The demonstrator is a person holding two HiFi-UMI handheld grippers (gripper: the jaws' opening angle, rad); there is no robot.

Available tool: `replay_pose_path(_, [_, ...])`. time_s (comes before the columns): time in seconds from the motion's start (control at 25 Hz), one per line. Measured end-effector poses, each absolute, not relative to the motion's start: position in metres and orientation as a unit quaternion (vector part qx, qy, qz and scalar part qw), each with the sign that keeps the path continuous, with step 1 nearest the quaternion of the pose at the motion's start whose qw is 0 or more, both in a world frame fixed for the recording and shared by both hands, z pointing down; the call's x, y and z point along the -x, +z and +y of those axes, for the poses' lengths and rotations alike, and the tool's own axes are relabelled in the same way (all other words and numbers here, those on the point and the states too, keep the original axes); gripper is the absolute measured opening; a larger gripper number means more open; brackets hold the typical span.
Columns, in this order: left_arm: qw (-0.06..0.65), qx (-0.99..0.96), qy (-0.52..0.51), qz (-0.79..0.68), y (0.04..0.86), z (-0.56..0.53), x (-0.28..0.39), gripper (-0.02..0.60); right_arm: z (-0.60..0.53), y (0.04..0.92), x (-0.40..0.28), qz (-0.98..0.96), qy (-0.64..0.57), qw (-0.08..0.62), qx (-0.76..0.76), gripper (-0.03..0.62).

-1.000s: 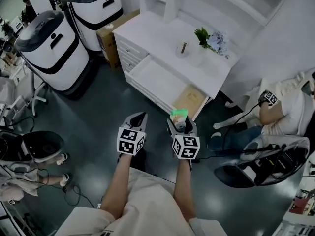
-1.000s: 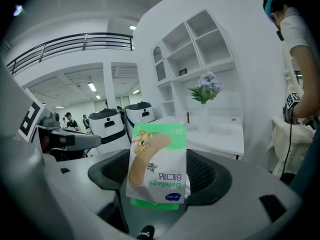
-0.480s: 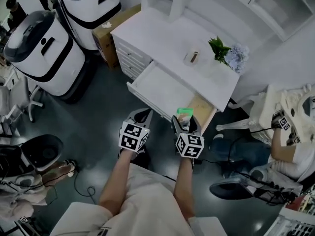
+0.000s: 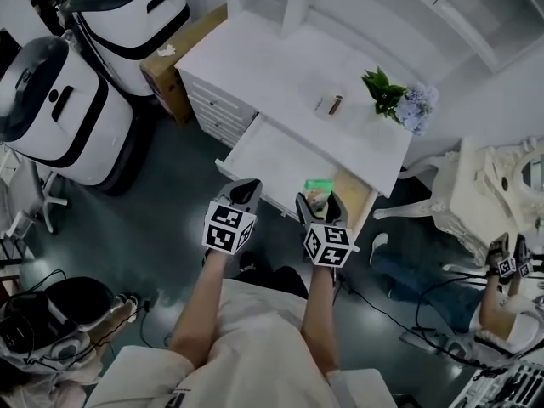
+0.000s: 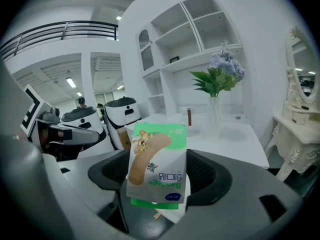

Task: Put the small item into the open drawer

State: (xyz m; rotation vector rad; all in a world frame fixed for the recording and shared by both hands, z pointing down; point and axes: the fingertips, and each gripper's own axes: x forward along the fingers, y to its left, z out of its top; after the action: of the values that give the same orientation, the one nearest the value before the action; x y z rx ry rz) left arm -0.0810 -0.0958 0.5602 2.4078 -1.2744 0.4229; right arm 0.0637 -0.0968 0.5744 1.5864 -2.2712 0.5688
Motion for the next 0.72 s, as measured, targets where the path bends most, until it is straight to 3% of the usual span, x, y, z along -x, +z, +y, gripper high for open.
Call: replay_pose_path(0.72, [0.193,-0.87,0.165,-0.423,0.559,-0.126,0.083,0.015,-0.127,0.58,-0.038,-0.805,0.176,0.238,-0.514,0.368])
